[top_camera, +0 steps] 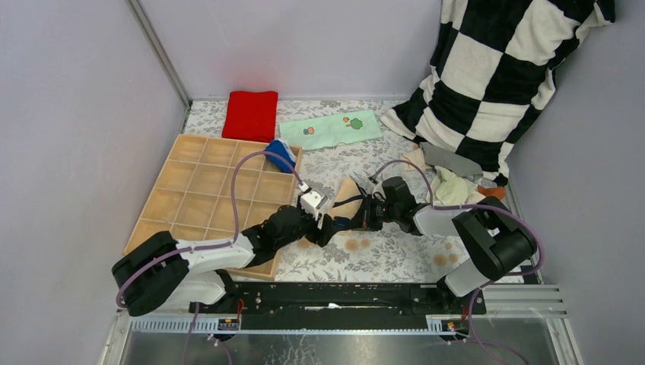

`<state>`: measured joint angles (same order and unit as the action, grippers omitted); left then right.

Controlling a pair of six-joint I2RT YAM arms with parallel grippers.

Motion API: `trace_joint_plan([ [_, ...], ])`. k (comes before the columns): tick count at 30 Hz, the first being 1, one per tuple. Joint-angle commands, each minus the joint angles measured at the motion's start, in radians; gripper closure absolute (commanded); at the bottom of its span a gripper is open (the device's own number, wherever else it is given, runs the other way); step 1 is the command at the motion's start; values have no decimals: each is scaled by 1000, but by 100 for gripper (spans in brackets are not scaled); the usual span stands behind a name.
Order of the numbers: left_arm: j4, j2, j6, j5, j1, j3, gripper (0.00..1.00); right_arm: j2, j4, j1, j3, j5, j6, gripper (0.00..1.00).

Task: Roll the underwear
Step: Roll the underwear to the center of the board.

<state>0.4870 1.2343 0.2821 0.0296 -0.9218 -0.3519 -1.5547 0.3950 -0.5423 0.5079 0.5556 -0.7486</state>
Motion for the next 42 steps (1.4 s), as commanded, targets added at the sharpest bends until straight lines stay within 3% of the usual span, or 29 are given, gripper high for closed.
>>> trace_joint_plan([
  [1, 79, 45, -138, 33, 6, -62, 24, -15, -14, 8, 38, 54, -2, 100],
  [7, 55, 112, -208, 59, 6, -108, 24, -19, -22, 11, 44, 65, 9, 100],
  [15, 40, 178, -183, 73, 21, -123, 23, -23, -28, 12, 52, 76, 16, 100],
  [26, 22, 210, -191, -70, 46, -142, 30, -29, -37, 15, 60, 75, 20, 100],
  [32, 5, 233, -200, -81, 46, -156, 31, -37, -35, 17, 63, 78, 20, 100],
  [37, -17, 277, -193, -56, 55, -183, 36, -38, -34, 17, 65, 81, 20, 100],
  [42, -42, 317, -199, -68, 66, -213, 49, -44, -29, 18, 63, 83, 19, 100],
])
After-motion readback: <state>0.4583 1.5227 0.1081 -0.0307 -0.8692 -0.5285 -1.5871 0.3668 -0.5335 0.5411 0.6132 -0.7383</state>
